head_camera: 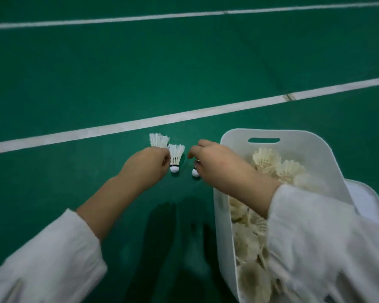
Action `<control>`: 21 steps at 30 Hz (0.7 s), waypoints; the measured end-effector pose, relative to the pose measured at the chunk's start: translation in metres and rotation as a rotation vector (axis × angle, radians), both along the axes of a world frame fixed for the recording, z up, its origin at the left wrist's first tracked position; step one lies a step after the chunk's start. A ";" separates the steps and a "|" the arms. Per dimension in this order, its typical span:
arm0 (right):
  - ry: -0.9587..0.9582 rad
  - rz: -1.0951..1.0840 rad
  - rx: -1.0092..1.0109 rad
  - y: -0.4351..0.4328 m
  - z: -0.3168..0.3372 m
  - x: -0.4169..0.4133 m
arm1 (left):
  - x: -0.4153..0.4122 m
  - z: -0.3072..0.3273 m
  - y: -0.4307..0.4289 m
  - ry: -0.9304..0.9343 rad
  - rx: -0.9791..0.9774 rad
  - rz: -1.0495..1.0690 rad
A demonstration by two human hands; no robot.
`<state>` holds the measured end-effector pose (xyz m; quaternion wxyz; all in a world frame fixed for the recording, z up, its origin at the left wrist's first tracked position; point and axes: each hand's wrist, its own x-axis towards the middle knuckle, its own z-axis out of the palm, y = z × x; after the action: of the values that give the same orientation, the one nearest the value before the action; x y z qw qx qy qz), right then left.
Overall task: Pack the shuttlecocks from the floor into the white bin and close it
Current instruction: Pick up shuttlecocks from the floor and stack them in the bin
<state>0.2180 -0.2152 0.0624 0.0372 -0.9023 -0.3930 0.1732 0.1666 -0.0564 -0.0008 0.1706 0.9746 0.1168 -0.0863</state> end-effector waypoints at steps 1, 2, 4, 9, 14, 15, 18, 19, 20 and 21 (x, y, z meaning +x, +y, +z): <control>0.015 -0.082 -0.005 0.017 -0.012 0.006 | 0.011 -0.008 0.003 -0.031 -0.001 -0.002; 0.026 -0.162 -0.028 0.031 -0.023 0.010 | 0.022 -0.017 0.005 -0.065 -0.005 -0.001; 0.024 -0.252 -0.142 0.050 -0.046 0.018 | 0.041 -0.035 0.011 -0.124 -0.011 0.018; 0.111 -0.427 -0.299 0.064 -0.090 0.033 | 0.068 -0.074 0.019 -0.105 -0.035 0.012; 0.143 -0.524 -0.286 0.068 -0.104 0.037 | 0.069 -0.102 0.020 -0.022 -0.068 -0.049; 0.146 -0.508 -0.276 0.069 -0.101 0.035 | 0.066 -0.103 0.019 -0.039 -0.091 -0.034; 0.210 -0.499 -0.199 0.066 -0.089 0.036 | 0.052 -0.098 0.019 -0.091 -0.245 -0.004; 0.193 -0.489 -0.157 0.066 -0.086 0.036 | 0.047 -0.093 0.022 -0.113 -0.273 -0.006; 0.160 -0.479 -0.098 0.066 -0.083 0.036 | 0.043 -0.088 0.026 -0.139 -0.282 -0.004; 0.118 -0.472 -0.021 0.066 -0.080 0.036 | 0.040 -0.082 0.032 -0.164 -0.267 0.006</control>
<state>0.2540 -0.1496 -0.0179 0.0902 -0.9578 -0.1668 0.2162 0.2064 -0.0243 -0.0828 0.3079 0.9467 0.0929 -0.0209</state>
